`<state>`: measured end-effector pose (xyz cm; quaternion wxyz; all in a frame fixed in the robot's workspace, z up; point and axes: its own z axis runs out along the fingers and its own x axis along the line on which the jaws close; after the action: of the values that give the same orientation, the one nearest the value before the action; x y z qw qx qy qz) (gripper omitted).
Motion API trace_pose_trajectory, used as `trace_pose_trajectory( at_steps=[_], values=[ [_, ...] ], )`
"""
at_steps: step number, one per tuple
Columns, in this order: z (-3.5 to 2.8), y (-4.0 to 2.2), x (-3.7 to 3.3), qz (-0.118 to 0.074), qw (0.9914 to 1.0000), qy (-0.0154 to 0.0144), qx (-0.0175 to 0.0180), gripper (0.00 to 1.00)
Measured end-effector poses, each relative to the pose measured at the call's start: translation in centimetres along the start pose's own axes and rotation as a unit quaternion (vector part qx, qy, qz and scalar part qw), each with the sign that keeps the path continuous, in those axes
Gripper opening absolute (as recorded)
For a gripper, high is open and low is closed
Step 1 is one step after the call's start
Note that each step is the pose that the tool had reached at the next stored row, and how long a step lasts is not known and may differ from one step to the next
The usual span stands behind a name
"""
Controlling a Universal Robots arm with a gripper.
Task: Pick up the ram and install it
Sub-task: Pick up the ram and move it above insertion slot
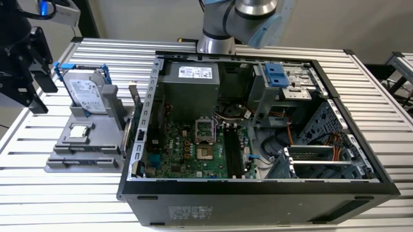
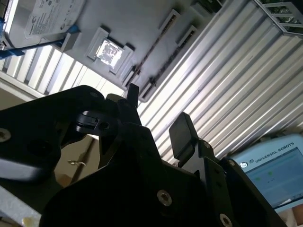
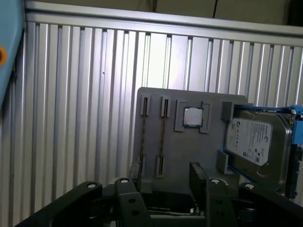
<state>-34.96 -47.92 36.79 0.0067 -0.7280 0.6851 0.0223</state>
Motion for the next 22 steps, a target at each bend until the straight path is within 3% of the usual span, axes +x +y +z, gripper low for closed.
trace_pose_trajectory(
  at_steps=[22],
  values=[
    [3.06, -0.07, 0.11, 0.001, 1.0, -0.0001, 0.0001, 1.0]
  ],
)
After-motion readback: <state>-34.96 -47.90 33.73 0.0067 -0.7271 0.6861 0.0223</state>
